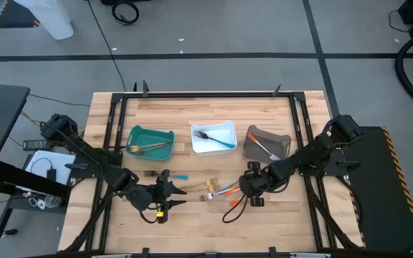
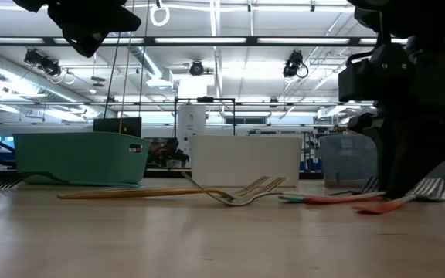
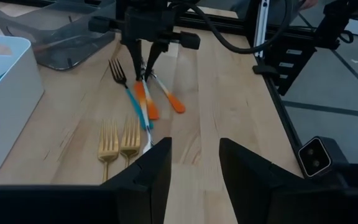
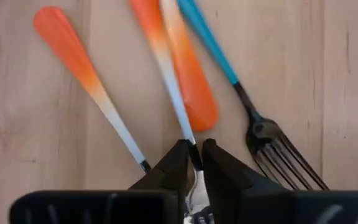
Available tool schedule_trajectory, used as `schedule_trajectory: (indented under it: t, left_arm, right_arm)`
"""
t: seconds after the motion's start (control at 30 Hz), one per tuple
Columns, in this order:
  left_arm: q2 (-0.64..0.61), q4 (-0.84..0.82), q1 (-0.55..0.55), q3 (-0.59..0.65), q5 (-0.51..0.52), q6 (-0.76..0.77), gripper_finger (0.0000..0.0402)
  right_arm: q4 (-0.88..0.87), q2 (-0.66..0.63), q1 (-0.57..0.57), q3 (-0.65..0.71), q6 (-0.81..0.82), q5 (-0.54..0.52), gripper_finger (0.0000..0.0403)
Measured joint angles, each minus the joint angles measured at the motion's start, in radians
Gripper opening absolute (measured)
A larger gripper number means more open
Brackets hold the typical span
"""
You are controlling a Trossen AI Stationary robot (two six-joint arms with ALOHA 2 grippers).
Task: Sort silverware by color (type)
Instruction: Put the orange fork into the black bin
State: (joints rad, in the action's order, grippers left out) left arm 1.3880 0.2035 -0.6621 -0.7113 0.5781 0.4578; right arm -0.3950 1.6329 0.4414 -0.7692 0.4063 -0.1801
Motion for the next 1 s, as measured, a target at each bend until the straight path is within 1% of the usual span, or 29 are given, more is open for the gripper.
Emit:
schedule_trajectory:
  t: [0.23, 0.47, 0.67, 0.77, 1.0]
  left_arm:
    - [0.000, 0.000, 0.000, 0.000, 0.000, 0.000, 0.0144]
    - [0.000, 0.007, 0.020, 0.000, 0.000, 0.002, 0.0144]
    - [0.000, 0.013, 0.033, 0.000, 0.000, 0.002, 0.0144]
    - [0.000, 0.030, 0.038, 0.000, 0.001, 0.001, 0.0144]
    - [0.000, 0.066, 0.061, 0.000, 0.000, 0.001, 0.0144]
  right_arm:
    - [-0.009, -0.003, -0.003, -0.001, -0.016, 0.030, 0.0010]
    - [-0.044, -0.041, -0.003, 0.005, -0.024, 0.062, 0.0012]
    - [-0.045, -0.099, -0.003, 0.005, -0.017, 0.048, 0.0011]
    - [-0.076, -0.140, -0.003, 0.005, -0.016, 0.046, 0.0011]
    - [-0.165, -0.273, -0.004, 0.004, 0.038, -0.042, 0.0011]
